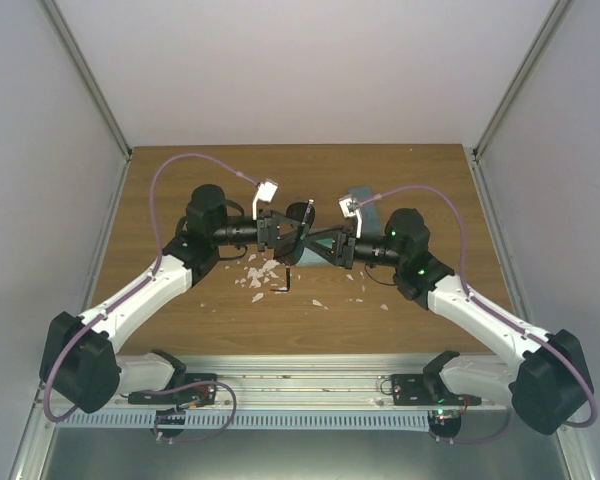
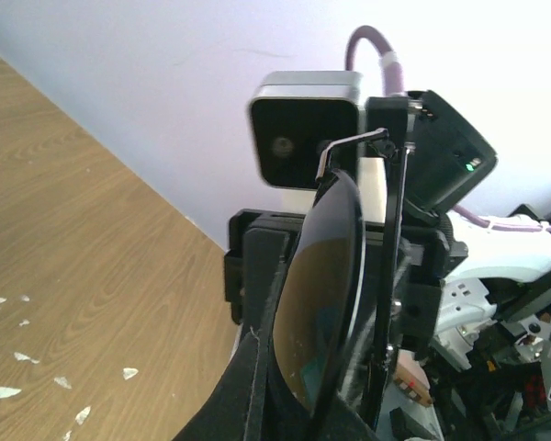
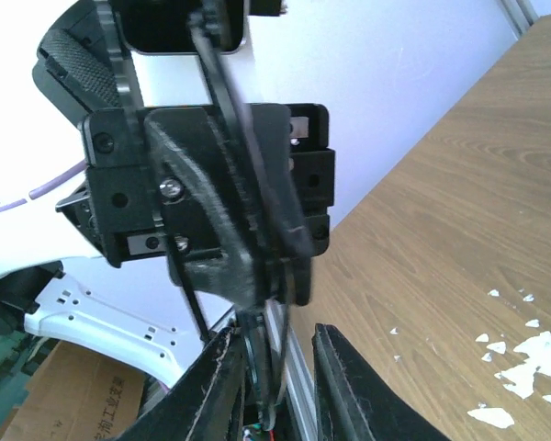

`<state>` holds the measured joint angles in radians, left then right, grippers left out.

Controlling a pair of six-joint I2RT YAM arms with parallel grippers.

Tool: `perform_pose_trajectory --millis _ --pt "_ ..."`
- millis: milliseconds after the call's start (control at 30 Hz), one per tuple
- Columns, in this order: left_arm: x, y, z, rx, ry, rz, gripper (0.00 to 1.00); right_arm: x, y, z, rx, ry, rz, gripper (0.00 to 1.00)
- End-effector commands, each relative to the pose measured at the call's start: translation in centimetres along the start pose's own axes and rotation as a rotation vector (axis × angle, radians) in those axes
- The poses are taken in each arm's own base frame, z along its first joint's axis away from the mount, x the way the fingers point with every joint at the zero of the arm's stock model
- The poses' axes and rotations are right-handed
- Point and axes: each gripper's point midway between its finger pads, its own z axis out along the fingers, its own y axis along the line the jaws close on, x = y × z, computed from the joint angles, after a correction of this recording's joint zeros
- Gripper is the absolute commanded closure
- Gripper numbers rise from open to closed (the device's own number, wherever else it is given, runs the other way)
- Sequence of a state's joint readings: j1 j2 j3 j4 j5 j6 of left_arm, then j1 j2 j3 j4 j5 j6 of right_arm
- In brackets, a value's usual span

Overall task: Organize the sunglasses
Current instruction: Pick up the sunglasses from the center of the board.

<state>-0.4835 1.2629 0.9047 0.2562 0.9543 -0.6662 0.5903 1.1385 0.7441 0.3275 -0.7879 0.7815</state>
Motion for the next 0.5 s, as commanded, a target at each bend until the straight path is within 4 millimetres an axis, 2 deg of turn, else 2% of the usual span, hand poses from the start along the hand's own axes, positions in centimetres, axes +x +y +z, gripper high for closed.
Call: perform_pose_trajectory --millis 0,200,300,367,467 --pt "-0.8 -3.2 -0.4 0.086 -0.021 0.102 1.0 0.0 0.0 0.3 -0.007 -0.011 0.001 0.78" --pt "-0.4 -3.7 -0.3 0.1 -0.014 0.115 1.0 -0.3 0.1 0.4 -0.011 -0.014 0.007 0.74" --pt "-0.2 -3.9 -0.2 0.109 -0.007 0.12 1.0 -0.5 1.0 0.5 -0.053 -0.013 0.003 0.75" --pt "-0.2 -4.0 -0.1 0.112 -0.004 0.123 1.0 -0.5 1.5 0.5 -0.084 -0.007 0.005 0.77" --pt "-0.3 -4.2 -0.1 0.115 -0.007 0.13 1.0 -0.5 2.1 0.5 -0.116 0.002 0.015 0.87"
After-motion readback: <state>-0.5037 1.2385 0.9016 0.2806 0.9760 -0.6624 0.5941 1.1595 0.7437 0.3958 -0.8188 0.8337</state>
